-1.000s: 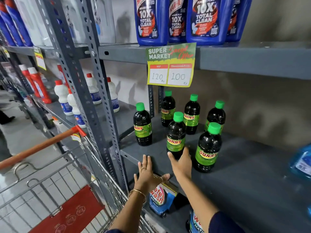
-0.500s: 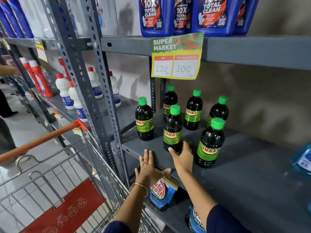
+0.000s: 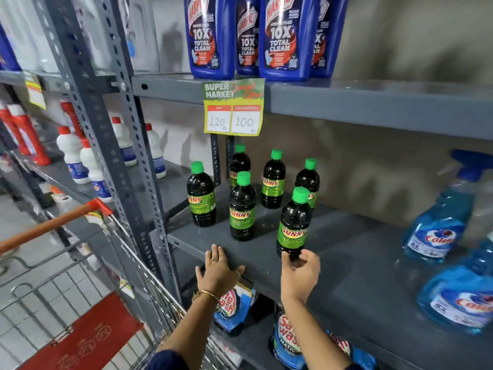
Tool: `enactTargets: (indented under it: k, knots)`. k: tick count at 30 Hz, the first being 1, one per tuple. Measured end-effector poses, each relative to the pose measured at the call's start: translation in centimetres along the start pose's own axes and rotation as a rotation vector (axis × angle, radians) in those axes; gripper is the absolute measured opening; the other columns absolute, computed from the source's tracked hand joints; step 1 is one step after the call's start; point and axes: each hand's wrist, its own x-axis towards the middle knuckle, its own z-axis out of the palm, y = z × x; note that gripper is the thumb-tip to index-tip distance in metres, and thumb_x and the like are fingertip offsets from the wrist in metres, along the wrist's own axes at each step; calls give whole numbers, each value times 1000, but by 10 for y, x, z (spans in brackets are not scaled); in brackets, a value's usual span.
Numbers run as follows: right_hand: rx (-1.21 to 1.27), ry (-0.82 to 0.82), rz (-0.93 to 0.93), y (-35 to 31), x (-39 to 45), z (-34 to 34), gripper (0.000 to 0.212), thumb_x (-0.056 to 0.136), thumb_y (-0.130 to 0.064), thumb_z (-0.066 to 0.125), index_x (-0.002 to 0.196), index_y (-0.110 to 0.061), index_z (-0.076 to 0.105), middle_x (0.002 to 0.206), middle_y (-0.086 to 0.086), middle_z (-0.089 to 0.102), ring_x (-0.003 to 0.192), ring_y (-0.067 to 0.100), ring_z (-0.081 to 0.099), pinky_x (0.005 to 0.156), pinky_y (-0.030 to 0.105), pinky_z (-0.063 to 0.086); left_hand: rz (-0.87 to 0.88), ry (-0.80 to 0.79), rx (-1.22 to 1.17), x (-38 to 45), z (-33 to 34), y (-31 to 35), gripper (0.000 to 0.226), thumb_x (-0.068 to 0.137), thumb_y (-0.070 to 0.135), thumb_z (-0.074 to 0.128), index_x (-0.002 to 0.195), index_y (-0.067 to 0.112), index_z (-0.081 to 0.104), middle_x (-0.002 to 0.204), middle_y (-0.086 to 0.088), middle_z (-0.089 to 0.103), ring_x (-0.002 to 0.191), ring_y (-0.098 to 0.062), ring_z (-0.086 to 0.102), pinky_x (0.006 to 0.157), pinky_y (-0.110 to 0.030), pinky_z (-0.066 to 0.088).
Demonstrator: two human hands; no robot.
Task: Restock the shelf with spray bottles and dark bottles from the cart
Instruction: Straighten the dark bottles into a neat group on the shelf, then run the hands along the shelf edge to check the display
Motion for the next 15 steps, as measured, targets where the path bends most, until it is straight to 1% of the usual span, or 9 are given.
enactTargets:
  k: [3,5,6,9,12,15]
  knots:
    - [8,-66,72,2,14,-6,51,67,0,79,110,2,52,107,26,60,93,39,63,81,42,53,-9,22,-45,-12,12,8,92,85,56,46,150,13,-3,160,2,-10,148,-18,-9,119,-52,1]
    - [-42,-134,48,3,18,-6,66,65,-6,82,122,-1,48,117,23,60,107,36,60,93,46,51,3,30,-39,-20,20,15,97,82,59,48,150,13,-3,160,1,-10,148,-20,-8,119,-50,2]
    - [-68,-176,21,2,19,-6,71,64,-9,82,126,-4,46,121,20,60,112,34,58,96,46,49,11,31,-44,-24,23,18,99,80,60,49,149,12,-4,160,0,-10,148,-20,-8,120,-50,3]
    - [-128,-258,-53,-1,19,-6,72,67,-10,80,130,-7,45,123,16,61,115,32,55,95,40,46,12,38,-61,-31,29,22,99,81,60,49,149,13,-5,160,0,-11,148,-20,-9,120,-49,1]
    - [-168,-259,-103,0,21,-6,72,70,-12,78,133,-6,42,126,18,58,117,35,52,95,41,45,10,39,-61,-30,29,21,98,81,60,48,150,14,-6,160,2,-11,148,-19,-10,120,-49,0]
    - [-201,-262,-131,1,20,-5,70,70,-12,79,129,-3,44,125,20,57,117,35,52,93,40,46,7,28,-55,-29,29,22,97,81,60,47,150,15,-6,160,3,-13,148,-18,-11,120,-49,0]
